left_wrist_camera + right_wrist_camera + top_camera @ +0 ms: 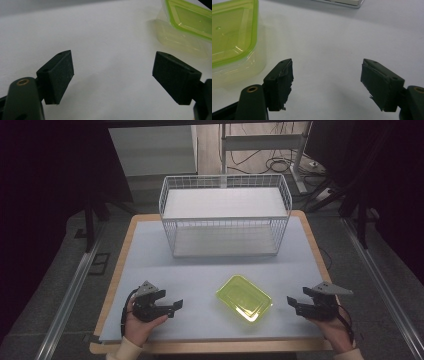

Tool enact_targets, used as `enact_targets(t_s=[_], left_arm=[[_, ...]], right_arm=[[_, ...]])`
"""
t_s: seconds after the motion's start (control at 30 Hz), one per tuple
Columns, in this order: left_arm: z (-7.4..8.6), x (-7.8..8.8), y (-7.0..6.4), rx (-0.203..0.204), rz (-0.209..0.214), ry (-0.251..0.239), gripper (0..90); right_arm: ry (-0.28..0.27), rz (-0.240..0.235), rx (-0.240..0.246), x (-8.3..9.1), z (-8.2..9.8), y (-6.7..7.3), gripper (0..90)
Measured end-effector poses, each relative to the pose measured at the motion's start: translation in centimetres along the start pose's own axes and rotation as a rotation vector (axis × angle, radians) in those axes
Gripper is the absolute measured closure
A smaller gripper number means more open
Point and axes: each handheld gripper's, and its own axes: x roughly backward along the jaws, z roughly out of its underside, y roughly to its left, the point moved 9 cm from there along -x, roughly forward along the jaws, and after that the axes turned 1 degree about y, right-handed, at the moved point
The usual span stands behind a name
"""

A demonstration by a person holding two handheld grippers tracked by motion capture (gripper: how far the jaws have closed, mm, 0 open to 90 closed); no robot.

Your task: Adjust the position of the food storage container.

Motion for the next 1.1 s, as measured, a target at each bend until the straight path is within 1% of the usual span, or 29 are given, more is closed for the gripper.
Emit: enact_targets(t_s=[0.07,0.17,0.2,0.27,0.3,0.33,0.37,0.4,0.43,0.47,0.5,0.53,0.6,0.67,0.73,0.8,0.83,0.9,0.93,0.97,1.0,1.07,1.1], left_arm=[[-0.2,-0.3,0.1,-0.002,-0.006,0.002,17.0],[-0.1,-0.5,0.0,-0.002,-0.018,0.005,17.0],[-0.1,-0.4,0.0,0.001,-0.016,0.002,17.1],[0.0,-0.3,-0.1,0.012,-0.008,-0.001,17.2],[-0.1,-0.3,-0.1,0.016,-0.005,-0.004,17.3],[-0.1,-0.3,-0.1,0.015,-0.002,-0.003,17.3],[-0.1,-0.3,-0.1,0.006,0.001,-0.001,17.3],[0.0,-0.3,-0.2,-0.002,0.0,0.005,17.3],[0.3,-0.2,-0.2,-0.013,-0.004,0.007,17.3],[0.3,-0.1,-0.1,-0.012,-0.008,0.006,17.3],[0.3,0.0,0.0,-0.006,-0.011,-0.003,17.4],[0.3,0.1,0.0,-0.001,-0.013,-0.006,17.6],[0.2,0.3,0.0,0.011,-0.002,-0.013,17.6],[0.2,0.3,-0.1,0.003,0.002,-0.015,17.6],[0.3,0.2,-0.1,-0.002,0.003,-0.008,17.6],[0.3,0.2,-0.1,0.003,0.003,-0.004,17.6],[0.3,0.2,0.0,0.004,0.003,-0.004,17.6],[0.3,0.1,0.0,0.005,0.002,-0.005,17.6],[0.3,0.1,-0.1,0.003,0.003,-0.004,17.6],[0.3,0.1,-0.1,0.001,0.002,-0.002,17.6],[0.3,0.0,-0.2,-0.001,0.002,0.001,17.6],[0.4,-0.1,-0.3,-0.004,0.004,0.006,17.6],[0.5,-0.1,-0.3,-0.005,0.005,0.007,17.6]], right_arm=[[0.003,-0.007,0.006,0.0,0.1,0.1,26.6],[-0.003,-0.02,-0.009,0.3,0.0,0.2,27.3],[-0.004,-0.016,-0.02,0.5,-0.1,0.2,28.0],[-0.016,-0.01,-0.017,0.7,-0.4,0.2,32.0],[-0.018,-0.01,-0.018,0.9,-0.4,0.2,36.0],[-0.016,-0.007,-0.022,1.0,-0.4,0.2,43.2],[-0.005,-0.007,-0.023,1.2,-0.3,0.2,53.0],[-0.001,0.0,-0.027,1.3,-0.3,0.1,60.8],[-0.006,0.008,-0.026,1.4,-0.5,0.0,70.5],[-0.012,-0.013,-0.031,1.7,-1.0,0.2,80.5],[-0.013,-0.031,-0.03,1.9,-1.2,0.4,84.1],[-0.012,-0.039,-0.022,2.1,-1.3,0.8,87.0],[-0.004,-0.045,0.0,2.4,-1.1,1.6,88.9],[0.006,-0.06,0.02,2.4,-1.0,2.6,89.7],[0.014,-0.089,0.049,2.3,-1.2,3.7,89.9],[0.014,-0.111,0.077,2.3,-1.5,4.7,89.9],[0.016,-0.136,0.089,2.3,-1.7,5.4,90.0],[0.023,-0.17,0.107,2.3,-1.7,6.7,90.0],[0.027,-0.192,0.123,2.4,-1.7,7.6,90.0],[0.028,-0.202,0.135,2.5,-1.6,8.1,90.0],[0.023,-0.216,0.154,2.8,-1.6,8.9,90.0],[0.018,-0.246,0.164,3.4,-1.4,10.2,90.0],[0.019,-0.252,0.17,3.5,-1.2,10.7,90.0]])
